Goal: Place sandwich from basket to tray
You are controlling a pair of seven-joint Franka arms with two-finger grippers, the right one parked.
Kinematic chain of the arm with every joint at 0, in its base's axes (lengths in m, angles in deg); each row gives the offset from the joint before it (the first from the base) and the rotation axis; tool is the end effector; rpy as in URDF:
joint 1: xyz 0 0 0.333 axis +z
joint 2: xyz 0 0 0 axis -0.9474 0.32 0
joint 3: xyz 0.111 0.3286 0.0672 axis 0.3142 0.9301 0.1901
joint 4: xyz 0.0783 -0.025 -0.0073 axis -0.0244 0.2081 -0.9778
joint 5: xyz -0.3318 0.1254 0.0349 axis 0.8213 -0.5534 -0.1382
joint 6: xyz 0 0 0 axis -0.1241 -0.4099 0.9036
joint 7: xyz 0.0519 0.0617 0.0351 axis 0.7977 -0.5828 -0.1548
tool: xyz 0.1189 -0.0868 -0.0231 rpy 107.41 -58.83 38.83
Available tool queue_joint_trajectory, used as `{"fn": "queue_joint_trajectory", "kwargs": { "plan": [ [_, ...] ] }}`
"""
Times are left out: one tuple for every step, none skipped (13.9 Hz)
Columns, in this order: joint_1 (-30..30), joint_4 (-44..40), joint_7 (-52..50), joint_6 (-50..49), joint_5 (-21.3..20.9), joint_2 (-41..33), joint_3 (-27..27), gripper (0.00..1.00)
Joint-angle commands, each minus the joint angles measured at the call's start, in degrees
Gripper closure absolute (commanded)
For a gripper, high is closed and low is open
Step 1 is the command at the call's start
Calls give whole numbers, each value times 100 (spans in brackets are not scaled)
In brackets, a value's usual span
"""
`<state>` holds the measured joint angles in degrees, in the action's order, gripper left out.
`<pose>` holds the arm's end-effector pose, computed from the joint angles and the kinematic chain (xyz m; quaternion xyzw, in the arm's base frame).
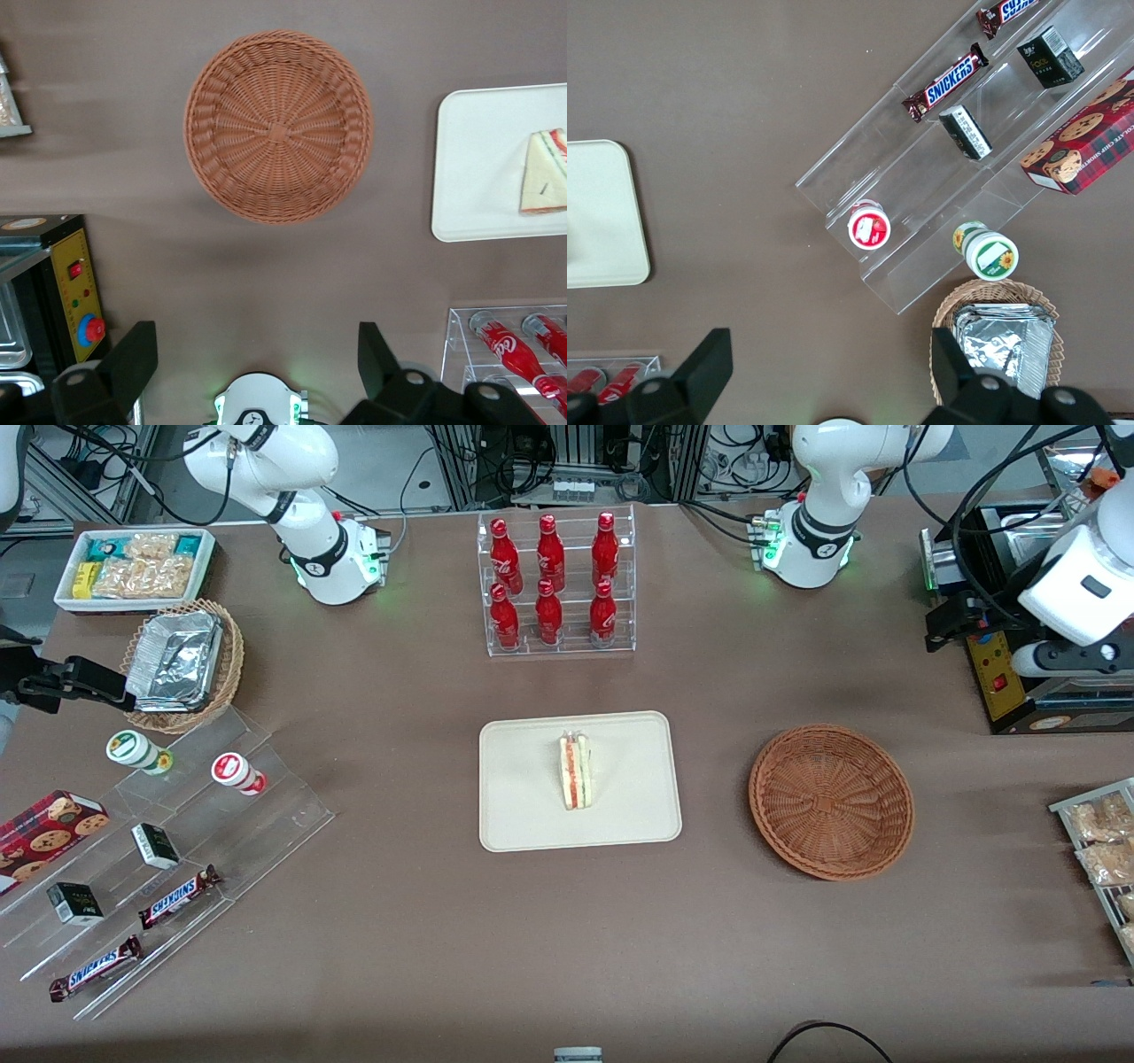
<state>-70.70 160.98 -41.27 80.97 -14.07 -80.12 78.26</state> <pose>0.4808 -0.0534 0.6326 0.9977 -0.0084 -0.0678 0.0005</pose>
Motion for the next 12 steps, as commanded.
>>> {"fn": "queue_joint_trajectory", "kwargs": {
  "plan": [
    [-169,-189,106,-82,65,-42,334,0],
    [-170,-199,97,-65,21,-7,334,0],
    [-170,-207,97,-65,-49,55,325,0],
    [-170,-268,115,-65,-111,81,316,0],
    [-170,-312,98,-74,-112,90,316,0],
    [-170,-322,106,-83,-112,90,334,0],
    [-170,-322,106,-83,-129,90,334,0],
    [-170,-313,115,-83,-138,82,343,0],
    [-170,-295,124,-83,-129,82,343,0],
    [-117,-287,141,-91,-86,64,343,0],
    [-108,-278,237,-126,-77,47,412,0],
    [-152,-269,316,-170,-77,46,544,0]
  ]
}}
